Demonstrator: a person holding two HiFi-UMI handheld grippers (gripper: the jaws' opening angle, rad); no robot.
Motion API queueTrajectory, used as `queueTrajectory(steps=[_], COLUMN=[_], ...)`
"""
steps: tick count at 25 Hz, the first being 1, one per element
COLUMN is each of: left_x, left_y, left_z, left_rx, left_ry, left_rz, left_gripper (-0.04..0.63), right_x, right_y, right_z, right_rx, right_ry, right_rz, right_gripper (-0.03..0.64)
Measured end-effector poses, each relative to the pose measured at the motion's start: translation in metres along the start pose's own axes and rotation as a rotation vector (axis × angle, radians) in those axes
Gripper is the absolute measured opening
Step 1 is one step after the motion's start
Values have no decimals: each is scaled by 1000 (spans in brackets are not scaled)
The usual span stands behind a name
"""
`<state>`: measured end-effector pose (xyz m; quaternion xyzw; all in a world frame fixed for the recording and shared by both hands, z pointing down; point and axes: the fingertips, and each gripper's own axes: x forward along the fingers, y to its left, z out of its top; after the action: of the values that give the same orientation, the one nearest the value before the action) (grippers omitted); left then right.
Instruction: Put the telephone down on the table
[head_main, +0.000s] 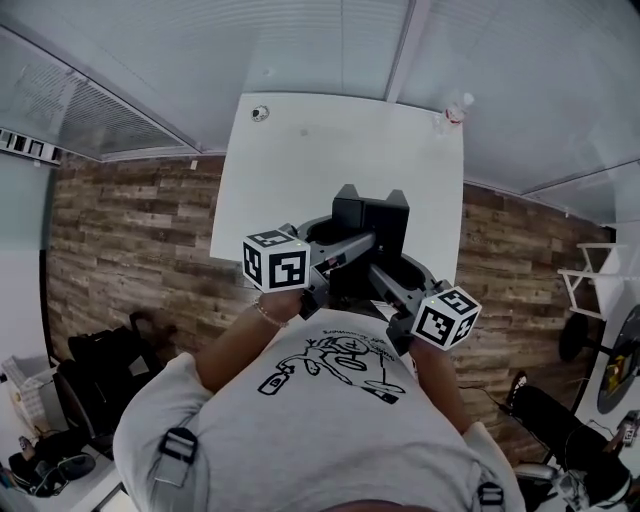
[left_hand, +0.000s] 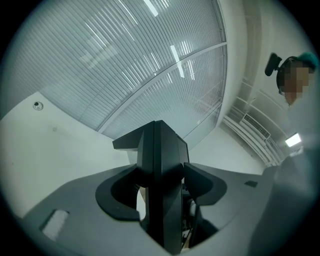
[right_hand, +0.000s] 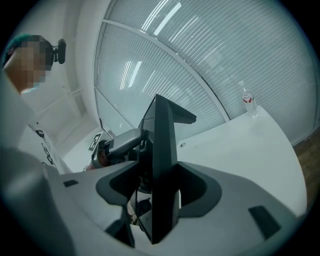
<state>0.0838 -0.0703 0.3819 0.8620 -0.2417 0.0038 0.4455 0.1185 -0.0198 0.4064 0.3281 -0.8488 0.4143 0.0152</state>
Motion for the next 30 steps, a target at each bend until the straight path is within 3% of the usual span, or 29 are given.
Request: queueTrajectory(steps=[12,22,30], left_x=[21,16,3], left_y=[8,22,41], left_z=[5,17,48], left_rx=[-31,-29,-16], left_ry=[-65,-65,-46], left_rz=[60,74,63], left_gripper=[268,268,268], right_x=[-1,16,51], right_y=[-24,-24,-17], right_z=[14,19,36], right_rx=[-19,-12,-13], right_ry=[64,73,66], right_rz=[58,71,66], right_gripper=[222,222,222])
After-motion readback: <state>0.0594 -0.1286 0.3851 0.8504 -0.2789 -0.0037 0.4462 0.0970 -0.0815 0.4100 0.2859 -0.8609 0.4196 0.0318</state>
